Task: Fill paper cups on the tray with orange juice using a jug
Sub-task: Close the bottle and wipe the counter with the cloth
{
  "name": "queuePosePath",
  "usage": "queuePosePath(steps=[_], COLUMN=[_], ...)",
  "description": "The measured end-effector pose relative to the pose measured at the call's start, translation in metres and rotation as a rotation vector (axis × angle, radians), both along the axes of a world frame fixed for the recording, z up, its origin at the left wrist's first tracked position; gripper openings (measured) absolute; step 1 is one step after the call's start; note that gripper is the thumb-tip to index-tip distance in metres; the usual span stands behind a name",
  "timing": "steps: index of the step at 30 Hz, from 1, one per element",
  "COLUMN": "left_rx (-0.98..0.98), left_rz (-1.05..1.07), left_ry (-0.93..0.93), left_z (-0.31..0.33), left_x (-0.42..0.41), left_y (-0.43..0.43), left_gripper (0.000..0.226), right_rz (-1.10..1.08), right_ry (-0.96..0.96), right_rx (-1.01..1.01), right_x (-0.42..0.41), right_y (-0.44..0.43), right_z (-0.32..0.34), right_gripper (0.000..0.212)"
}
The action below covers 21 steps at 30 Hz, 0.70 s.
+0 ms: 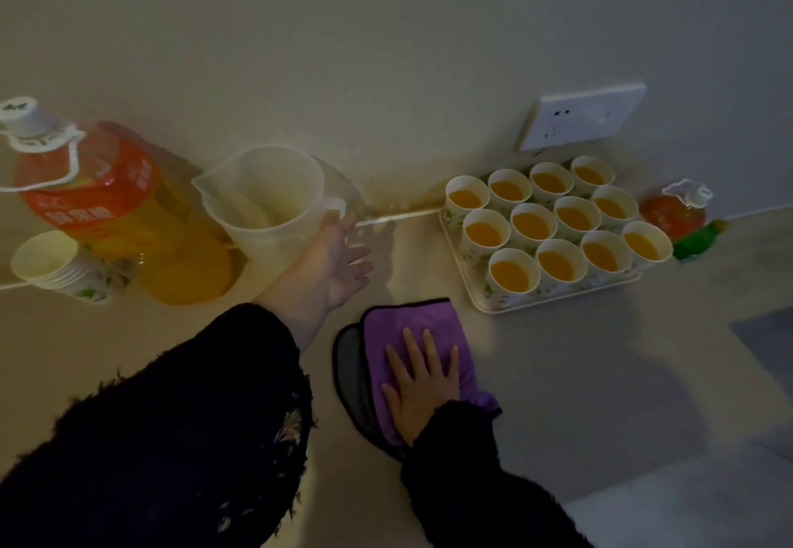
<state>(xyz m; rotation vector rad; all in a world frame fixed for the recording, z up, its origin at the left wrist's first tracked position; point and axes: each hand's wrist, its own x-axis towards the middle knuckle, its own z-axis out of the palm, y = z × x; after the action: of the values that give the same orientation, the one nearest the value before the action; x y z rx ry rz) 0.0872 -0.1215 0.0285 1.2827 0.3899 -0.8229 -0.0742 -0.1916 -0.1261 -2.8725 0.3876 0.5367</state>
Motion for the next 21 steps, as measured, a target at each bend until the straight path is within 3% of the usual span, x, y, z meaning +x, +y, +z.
queuePosePath(steps=[5, 14, 17, 21], left_rx=[-0.03, 0.27, 0.292, 0.282], left_rz=[0.044, 0.221, 0.262, 0.301], left_ry=[0.064, -0.089, -0.064, -0.05], left_z=[0.003, 0.007, 0.008, 0.012], left_x=[0.014, -0.011, -0.02, -0.024], left_y=[-0.007, 0.009, 0.017, 0.027], left_gripper=[0.063, 0.044, 0.029, 0.028], right_rz=[-0.043, -0.019, -0.041, 0.026], right_ry=[-0.024, -0.005, 0.035, 0.069], right_rx=[-0.01, -0.006, -0.009, -0.131], right_x=[0.003, 0.006, 0.006, 0.013], right_y=[0.007, 0.008, 0.009, 0.006], right_z=[0.0, -0.011, 0.006, 0.005], right_gripper=[0.061, 0.058, 0.06, 0.06])
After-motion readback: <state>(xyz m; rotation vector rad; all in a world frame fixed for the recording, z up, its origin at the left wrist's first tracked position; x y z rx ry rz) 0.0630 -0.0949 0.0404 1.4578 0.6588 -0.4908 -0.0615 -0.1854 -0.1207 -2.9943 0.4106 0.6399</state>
